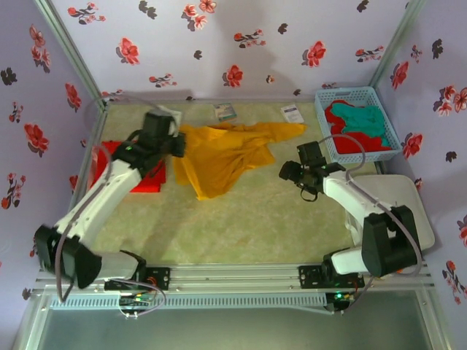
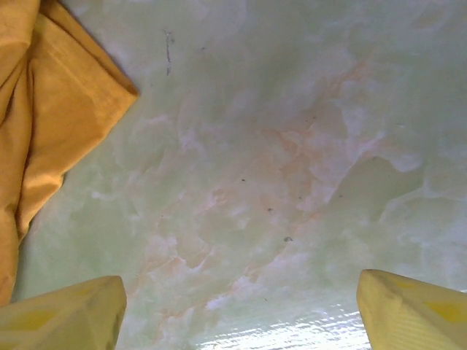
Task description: Fold and stack the t-shirts
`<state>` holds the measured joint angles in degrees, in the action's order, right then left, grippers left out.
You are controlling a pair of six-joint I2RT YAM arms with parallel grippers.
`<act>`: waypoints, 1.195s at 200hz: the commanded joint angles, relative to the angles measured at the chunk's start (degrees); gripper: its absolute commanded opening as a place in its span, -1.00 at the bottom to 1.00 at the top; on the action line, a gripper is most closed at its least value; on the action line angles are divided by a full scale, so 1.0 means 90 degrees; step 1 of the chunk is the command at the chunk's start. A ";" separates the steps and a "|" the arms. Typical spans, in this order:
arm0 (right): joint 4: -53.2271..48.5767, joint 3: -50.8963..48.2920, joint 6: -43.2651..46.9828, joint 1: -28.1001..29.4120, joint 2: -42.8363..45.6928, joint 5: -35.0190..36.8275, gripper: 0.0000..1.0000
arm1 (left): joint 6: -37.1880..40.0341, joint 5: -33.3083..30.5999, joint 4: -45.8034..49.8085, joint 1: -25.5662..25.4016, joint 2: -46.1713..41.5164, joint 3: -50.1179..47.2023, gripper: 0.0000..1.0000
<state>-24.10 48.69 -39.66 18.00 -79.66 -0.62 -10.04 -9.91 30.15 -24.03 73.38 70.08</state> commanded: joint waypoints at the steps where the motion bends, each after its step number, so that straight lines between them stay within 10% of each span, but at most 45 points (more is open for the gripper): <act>1: 0.0320 0.0313 -0.0136 -0.0017 -0.0319 -0.0356 0.59 | -0.0895 0.0340 -0.0149 0.0863 -0.0409 -0.0774 -0.69; 45: 0.0555 0.0944 -0.0108 0.0290 -0.1156 -0.0331 0.49 | -0.1710 0.0672 0.0062 0.1850 -0.0556 -0.1874 0.24; 143: -0.0166 0.3473 0.0258 0.0903 -0.3966 0.0664 0.26 | -0.2317 0.1442 0.0644 0.1841 -0.2205 -0.3284 0.28; 204: -0.0300 0.3508 0.0075 0.1106 -0.4079 0.0612 -0.99 | -0.2676 0.1511 0.0576 0.1711 -0.2283 -0.3646 0.28; 239: -0.0297 0.2805 0.0091 0.0996 -0.2890 0.0857 -1.00 | -0.2701 0.1609 0.0311 0.1586 -0.1959 -0.3703 0.30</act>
<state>-24.36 77.69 -38.63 27.83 -114.61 4.56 -32.97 3.25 34.61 -8.62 53.93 37.71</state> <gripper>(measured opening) 0.045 0.644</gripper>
